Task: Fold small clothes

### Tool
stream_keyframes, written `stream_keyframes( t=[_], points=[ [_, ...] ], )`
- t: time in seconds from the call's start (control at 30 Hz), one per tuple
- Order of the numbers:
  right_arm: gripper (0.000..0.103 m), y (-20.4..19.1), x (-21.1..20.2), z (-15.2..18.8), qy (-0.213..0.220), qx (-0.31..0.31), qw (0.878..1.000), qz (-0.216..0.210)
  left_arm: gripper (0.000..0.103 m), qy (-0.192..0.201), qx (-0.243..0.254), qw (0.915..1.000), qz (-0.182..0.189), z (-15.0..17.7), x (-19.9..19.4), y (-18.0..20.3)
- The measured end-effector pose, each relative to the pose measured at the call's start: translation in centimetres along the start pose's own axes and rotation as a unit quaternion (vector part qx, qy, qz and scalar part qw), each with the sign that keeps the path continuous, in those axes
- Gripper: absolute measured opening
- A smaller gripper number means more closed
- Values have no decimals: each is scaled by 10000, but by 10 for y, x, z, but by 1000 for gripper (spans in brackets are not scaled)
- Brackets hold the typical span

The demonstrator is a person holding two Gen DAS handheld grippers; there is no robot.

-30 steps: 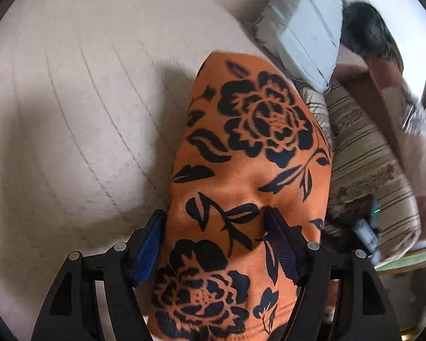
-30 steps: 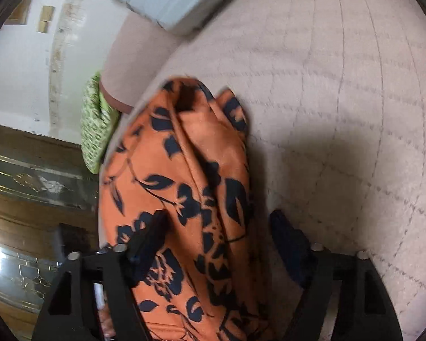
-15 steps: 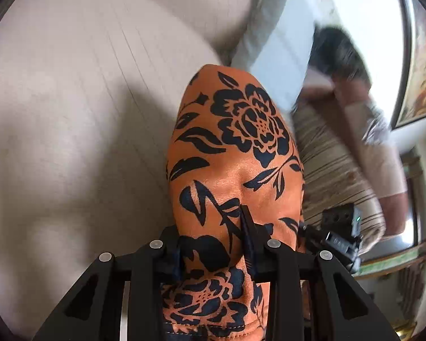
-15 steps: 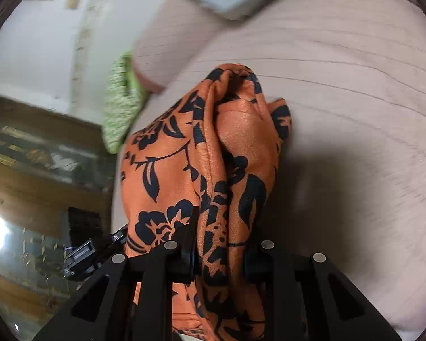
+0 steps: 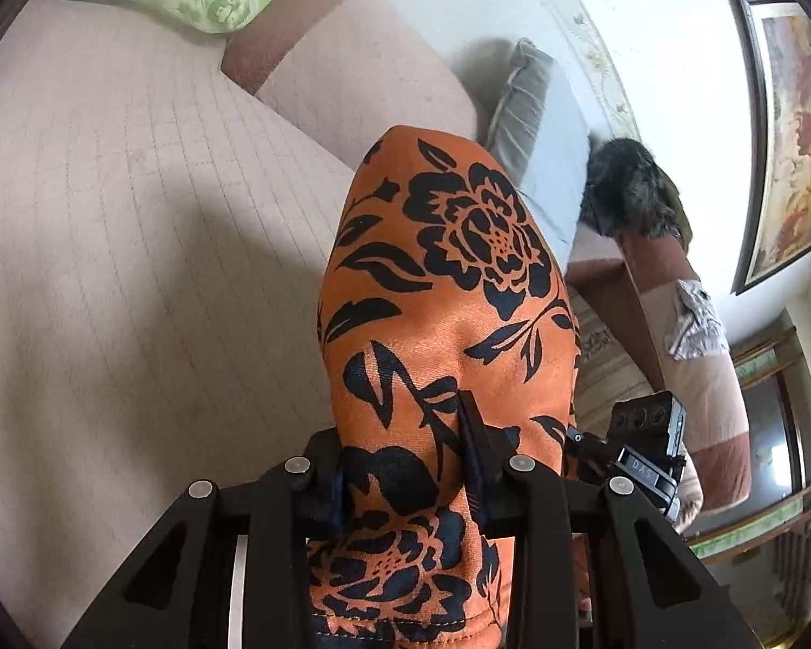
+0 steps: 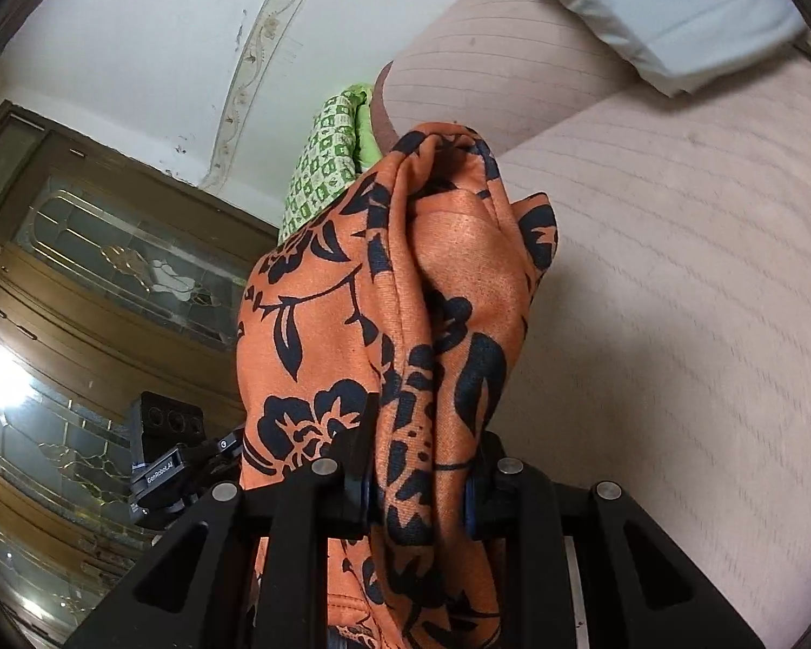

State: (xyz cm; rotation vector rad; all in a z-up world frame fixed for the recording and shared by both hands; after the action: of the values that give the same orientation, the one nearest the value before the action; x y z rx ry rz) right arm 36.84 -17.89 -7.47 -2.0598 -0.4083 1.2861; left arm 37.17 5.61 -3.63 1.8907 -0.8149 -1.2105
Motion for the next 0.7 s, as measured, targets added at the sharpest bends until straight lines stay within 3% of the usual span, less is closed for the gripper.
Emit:
stream_keyframes(
  t=[0.17,0.27,0.33,0.37,0.4,0.47,0.5,0.6,0.7],
  points=[
    [23,35,45,-26,-190,56,9998,101,31,-201,-233,9995,-65,-18,59,-52],
    [23,67,80,-31,-361,223,9989,190,34,-422,-646,9967,-259,-22,107,-96],
    [25,95,105,-24,-519,297,9976,356,44,-577,-1031,9904,-713,-17,128,-129],
    [27,114,120,-16,-580,316,9968,454,53,-583,-1042,9906,-672,-15,133,-135],
    [37,126,129,-11,-580,417,9965,428,53,-550,-1019,9913,-624,-16,132,-133],
    [41,135,133,-10,-586,926,9939,85,52,-456,-828,9930,-707,-20,125,-124],
    [44,130,128,-14,-611,896,9941,93,52,-361,-691,9941,-753,-22,120,-116],
    [50,110,100,-24,-312,246,9967,703,52,-257,-465,9939,-964,-13,105,-102],
    [54,95,71,-18,-95,163,9974,691,54,-284,-384,9937,-1010,11,81,-93]
  ],
)
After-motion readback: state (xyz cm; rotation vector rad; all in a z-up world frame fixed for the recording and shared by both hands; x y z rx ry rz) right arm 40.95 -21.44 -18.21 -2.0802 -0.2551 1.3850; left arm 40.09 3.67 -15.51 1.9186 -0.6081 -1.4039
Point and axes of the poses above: each gripper's, at about its wrist camera, not at the fingertips, and x roughly the way its jaws point, y to its right, z to its underside, the point moved 9 cm from there along x, roughly the way its jaws point, and after that the axes turned 6 degrees about z, right-handed, at the moved point
